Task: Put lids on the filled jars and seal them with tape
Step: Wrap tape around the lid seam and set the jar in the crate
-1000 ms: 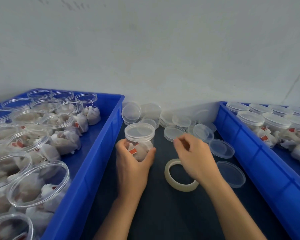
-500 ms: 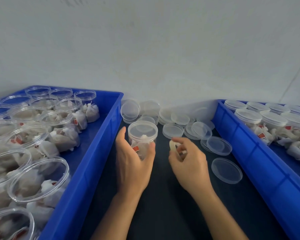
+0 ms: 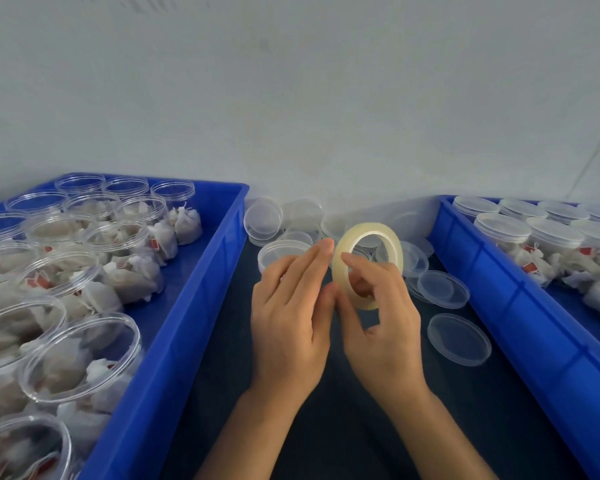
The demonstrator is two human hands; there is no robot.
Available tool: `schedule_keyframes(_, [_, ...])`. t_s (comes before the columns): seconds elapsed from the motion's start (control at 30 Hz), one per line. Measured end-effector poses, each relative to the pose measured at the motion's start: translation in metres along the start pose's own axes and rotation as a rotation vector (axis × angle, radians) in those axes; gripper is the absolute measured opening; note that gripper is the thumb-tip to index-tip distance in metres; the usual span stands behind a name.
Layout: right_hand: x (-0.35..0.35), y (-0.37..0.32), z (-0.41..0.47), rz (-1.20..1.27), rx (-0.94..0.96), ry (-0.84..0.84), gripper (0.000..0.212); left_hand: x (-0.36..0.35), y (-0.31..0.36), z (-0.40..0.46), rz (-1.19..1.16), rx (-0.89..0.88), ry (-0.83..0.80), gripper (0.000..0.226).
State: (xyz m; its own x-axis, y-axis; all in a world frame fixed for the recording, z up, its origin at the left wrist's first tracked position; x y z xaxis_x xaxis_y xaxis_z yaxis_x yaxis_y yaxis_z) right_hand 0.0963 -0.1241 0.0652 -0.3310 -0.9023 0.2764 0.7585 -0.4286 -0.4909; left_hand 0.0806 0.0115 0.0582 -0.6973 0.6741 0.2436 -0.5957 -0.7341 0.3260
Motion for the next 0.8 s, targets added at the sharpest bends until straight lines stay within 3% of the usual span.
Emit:
schedule_keyframes(0.5, [-0.006, 0.009, -0.006, -0.04, -0.047, -0.093, 0.062, 0.005, -0.002, -0.005, -0.078, 0.067, 0.091, 0.018])
schedule_keyframes(0.67, [-0.006, 0.007, -0.006, -0.07, -0.03, -0.126, 0.067, -0.002, -0.012, -0.008, -0.429, 0.518, 0.033, 0.024])
schedule_keyframes(0.8, [-0.008, 0.001, -0.005, -0.083, 0.07, -0.146, 0.049, -0.006, -0.018, -0.01, -0.588, 0.724, 0.023, 0.029])
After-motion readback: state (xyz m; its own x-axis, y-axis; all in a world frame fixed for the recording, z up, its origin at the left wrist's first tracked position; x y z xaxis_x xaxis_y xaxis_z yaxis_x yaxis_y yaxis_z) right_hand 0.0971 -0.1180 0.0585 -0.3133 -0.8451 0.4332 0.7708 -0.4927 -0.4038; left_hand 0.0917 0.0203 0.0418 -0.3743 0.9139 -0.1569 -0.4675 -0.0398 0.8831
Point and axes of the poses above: each hand's wrist, its own z-axis towards the middle knuckle, its own x-axis out of the back of the hand, y = z × x, the point moved 6 cm from there along z, towards the middle knuckle, and after that the axes turned 3 degrees about -x, right-handed, at the moved point
